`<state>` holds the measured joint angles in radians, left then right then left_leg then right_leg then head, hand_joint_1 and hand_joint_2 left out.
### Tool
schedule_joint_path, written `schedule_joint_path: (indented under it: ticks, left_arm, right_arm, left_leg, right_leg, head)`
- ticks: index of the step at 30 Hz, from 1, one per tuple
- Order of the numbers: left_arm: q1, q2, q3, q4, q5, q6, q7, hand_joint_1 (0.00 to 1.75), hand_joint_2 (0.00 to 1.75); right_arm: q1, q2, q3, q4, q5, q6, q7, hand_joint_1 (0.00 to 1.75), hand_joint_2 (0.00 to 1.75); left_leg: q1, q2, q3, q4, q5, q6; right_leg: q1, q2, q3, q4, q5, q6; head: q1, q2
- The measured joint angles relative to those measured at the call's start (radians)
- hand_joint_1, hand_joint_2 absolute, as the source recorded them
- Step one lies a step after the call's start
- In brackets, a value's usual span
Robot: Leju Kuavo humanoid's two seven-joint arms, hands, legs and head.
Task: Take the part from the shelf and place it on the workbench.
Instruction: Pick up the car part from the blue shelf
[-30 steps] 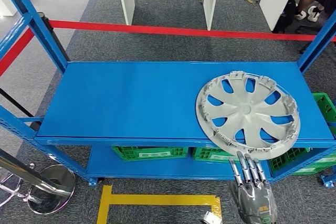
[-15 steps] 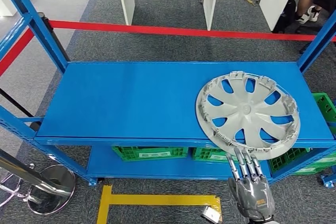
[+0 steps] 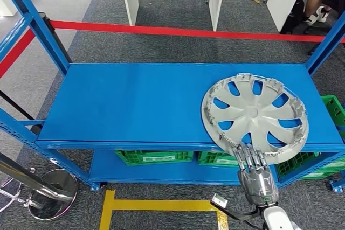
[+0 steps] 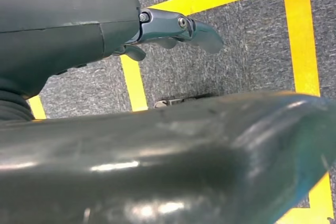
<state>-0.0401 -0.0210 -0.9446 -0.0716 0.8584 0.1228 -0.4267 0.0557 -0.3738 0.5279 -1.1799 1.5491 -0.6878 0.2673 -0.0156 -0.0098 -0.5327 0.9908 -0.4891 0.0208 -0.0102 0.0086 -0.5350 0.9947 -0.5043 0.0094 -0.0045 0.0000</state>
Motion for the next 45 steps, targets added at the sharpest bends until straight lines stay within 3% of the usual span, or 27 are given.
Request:
schedule_joint_path:
  ticks: [11, 26, 45]
  left_arm:
    - [0.001, 0.01, -0.017, 0.0, 0.007, -0.009, 0.008, 0.0, 0.0]
    - [0.001, 0.011, -0.022, 0.0, 0.024, -0.011, 0.017, 0.0, 0.0]
    - [0.002, 0.011, -0.042, 0.0, 0.027, -0.012, 0.021, 0.0, 0.0]
  right_arm:
    - [-0.04, 0.015, -0.11, 0.099, 0.015, 0.006, -0.045, 0.0, 1.75]
    - [-0.049, 0.037, -0.202, 0.123, 0.022, -0.001, -0.075, 0.0, 1.75]
    - [-0.036, 0.041, -0.202, 0.116, 0.022, -0.001, -0.057, 0.0, 1.75]
  left_leg:
    - [0.0, 0.0, 0.0, 0.0, 0.0, 0.0]
    - [0.0, 0.0, 0.0, 0.0, 0.0, 0.0]
    - [0.0, 0.0, 0.0, 0.0, 0.0, 0.0]
  right_leg:
    - [0.0, 0.0, 0.0, 0.0, 0.0, 0.0]
    - [0.0, 0.0, 0.0, 0.0, 0.0, 0.0]
    - [0.0, 0.0, 0.0, 0.0, 0.0, 0.0]
  head:
    - [0.0, 0.0]
    - [0.0, 0.0]
    - [0.0, 0.0]
